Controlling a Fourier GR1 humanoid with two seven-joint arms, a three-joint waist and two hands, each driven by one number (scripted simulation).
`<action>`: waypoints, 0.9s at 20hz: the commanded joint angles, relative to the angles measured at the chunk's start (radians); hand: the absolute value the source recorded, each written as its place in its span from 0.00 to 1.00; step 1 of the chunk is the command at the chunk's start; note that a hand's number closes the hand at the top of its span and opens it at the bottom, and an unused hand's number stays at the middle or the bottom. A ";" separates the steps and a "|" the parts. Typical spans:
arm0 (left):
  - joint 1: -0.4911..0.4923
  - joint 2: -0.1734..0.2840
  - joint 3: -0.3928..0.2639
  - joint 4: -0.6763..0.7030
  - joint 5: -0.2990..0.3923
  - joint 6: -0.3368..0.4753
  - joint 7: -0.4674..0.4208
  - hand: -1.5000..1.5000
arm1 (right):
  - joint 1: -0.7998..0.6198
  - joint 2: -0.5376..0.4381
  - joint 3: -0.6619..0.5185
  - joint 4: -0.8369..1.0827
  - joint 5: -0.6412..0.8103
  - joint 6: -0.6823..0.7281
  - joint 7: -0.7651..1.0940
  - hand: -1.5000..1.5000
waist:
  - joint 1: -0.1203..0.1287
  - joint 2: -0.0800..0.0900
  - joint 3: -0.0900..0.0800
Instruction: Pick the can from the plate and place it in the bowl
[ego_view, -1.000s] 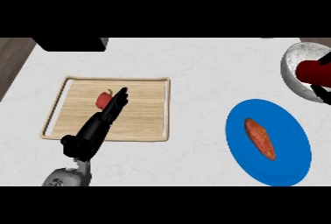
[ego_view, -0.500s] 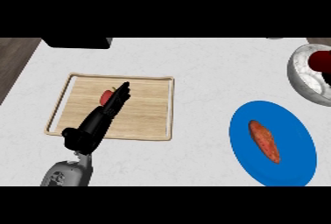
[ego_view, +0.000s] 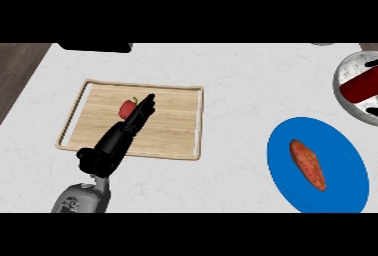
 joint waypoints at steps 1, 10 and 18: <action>-0.017 0.001 0.014 0.014 0.003 0.001 0.006 0.50 | -0.086 -0.014 -0.034 0.078 -0.029 0.057 -0.061 0.00 | -0.001 0.000 0.000; -0.025 0.000 0.020 0.009 0.002 0.005 0.017 0.50 | -0.133 -0.080 -0.250 0.164 -0.218 0.042 -0.038 0.00 | -0.008 0.001 0.001; 0.001 0.016 0.022 0.002 -0.006 -0.006 -0.028 0.50 | -0.080 -0.231 -0.360 0.238 -0.317 0.163 0.009 0.00 | -0.002 0.010 0.005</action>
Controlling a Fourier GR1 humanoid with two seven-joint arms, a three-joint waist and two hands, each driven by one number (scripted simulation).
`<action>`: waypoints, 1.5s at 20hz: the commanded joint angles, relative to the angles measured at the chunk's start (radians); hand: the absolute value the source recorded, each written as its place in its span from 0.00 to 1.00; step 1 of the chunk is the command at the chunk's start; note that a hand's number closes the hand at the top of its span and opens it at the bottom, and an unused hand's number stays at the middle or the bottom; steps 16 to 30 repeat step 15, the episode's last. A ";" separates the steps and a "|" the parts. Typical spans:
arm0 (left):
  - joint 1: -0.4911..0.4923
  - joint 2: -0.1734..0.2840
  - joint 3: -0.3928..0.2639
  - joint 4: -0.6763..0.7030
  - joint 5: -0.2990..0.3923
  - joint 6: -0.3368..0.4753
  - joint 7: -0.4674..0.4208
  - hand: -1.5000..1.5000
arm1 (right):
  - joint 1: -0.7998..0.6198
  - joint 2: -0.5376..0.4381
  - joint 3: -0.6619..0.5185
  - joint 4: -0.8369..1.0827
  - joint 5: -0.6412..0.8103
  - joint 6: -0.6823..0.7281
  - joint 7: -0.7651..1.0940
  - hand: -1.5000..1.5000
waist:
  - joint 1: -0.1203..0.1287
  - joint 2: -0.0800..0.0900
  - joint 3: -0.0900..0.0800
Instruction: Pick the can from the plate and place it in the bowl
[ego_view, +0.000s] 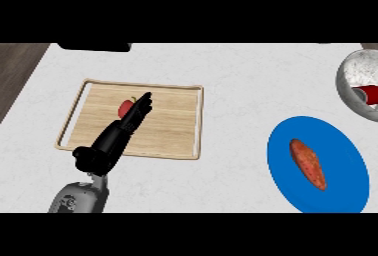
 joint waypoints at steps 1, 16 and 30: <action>-0.003 0.000 0.006 0.005 0.016 -0.012 0.009 0.50 | 0.025 -0.083 -0.065 0.032 -0.059 0.060 0.021 0.00 | -0.003 0.005 0.003; 0.010 0.003 0.013 -0.007 0.013 -0.003 0.005 0.50 | 0.203 -0.215 -0.139 0.052 -0.130 0.246 -0.069 0.00 | -0.016 0.010 0.012; 0.010 0.003 0.013 -0.007 0.013 -0.003 0.005 0.50 | 0.203 -0.215 -0.139 0.052 -0.130 0.246 -0.069 0.00 | -0.016 0.010 0.012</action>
